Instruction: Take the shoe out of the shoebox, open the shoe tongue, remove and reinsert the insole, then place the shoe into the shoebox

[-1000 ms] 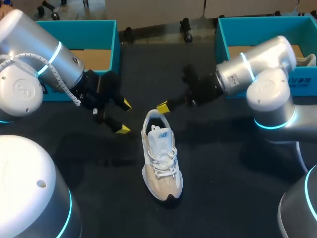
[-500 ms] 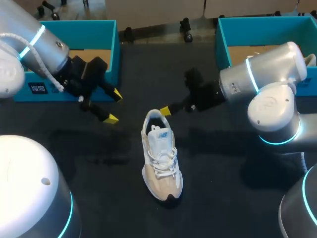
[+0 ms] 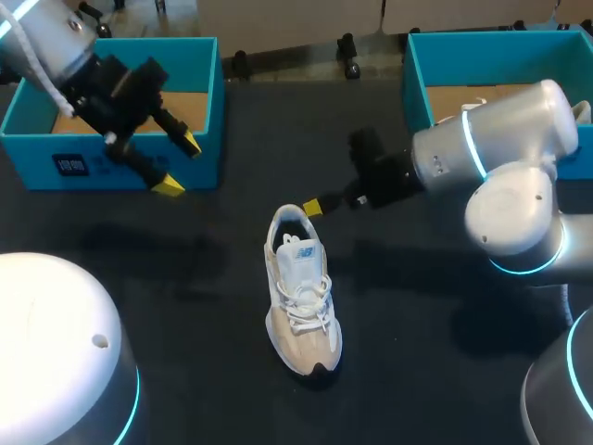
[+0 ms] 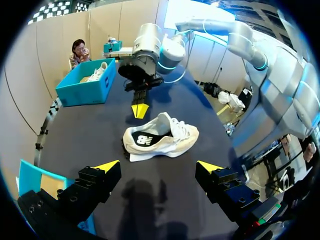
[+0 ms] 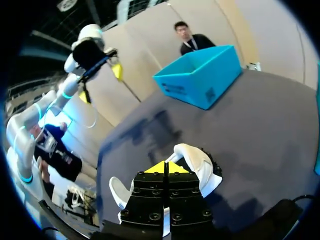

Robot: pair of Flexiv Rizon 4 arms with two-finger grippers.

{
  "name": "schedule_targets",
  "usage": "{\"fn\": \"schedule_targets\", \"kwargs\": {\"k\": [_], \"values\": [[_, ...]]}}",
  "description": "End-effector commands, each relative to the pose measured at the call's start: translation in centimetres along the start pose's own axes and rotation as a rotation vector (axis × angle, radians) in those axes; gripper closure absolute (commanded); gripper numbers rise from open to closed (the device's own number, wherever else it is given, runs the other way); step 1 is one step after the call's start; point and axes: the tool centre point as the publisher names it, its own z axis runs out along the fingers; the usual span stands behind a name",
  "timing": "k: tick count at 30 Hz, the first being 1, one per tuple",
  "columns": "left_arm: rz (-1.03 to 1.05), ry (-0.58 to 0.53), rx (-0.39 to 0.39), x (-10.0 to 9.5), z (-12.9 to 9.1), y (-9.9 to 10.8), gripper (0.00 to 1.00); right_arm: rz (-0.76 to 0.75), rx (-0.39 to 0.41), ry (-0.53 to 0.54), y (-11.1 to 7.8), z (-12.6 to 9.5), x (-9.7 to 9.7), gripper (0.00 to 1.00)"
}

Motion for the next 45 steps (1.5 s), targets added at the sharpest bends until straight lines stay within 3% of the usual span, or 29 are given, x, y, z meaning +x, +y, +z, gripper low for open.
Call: {"fn": "schedule_targets", "kwargs": {"k": [1,3,12,20,33,45], "values": [[-0.002,-0.012,0.001,0.9,-1.6,0.4,0.00,0.093,0.017,-0.206,0.2,0.5,1.2,1.00],[-0.008,-0.017,0.001,0.9,-1.8,0.7,0.00,0.114,0.001,-0.244,0.3,0.8,1.2,1.00],[-0.036,-0.029,-0.011,0.5,-2.0,1.7,0.00,0.168,0.112,-0.528,0.6,2.1,1.7,1.00],[-0.036,-0.029,-0.011,0.5,-2.0,1.7,0.00,0.198,0.173,-0.610,0.3,2.6,1.3,1.00],[-0.036,-0.029,-0.011,0.5,-2.0,1.7,0.00,0.215,0.273,-0.701,-1.1,2.5,3.3,1.00],[-0.036,-0.029,-0.011,0.5,-2.0,1.7,0.00,0.247,0.345,-0.771,-1.8,3.0,3.2,1.00]]}}
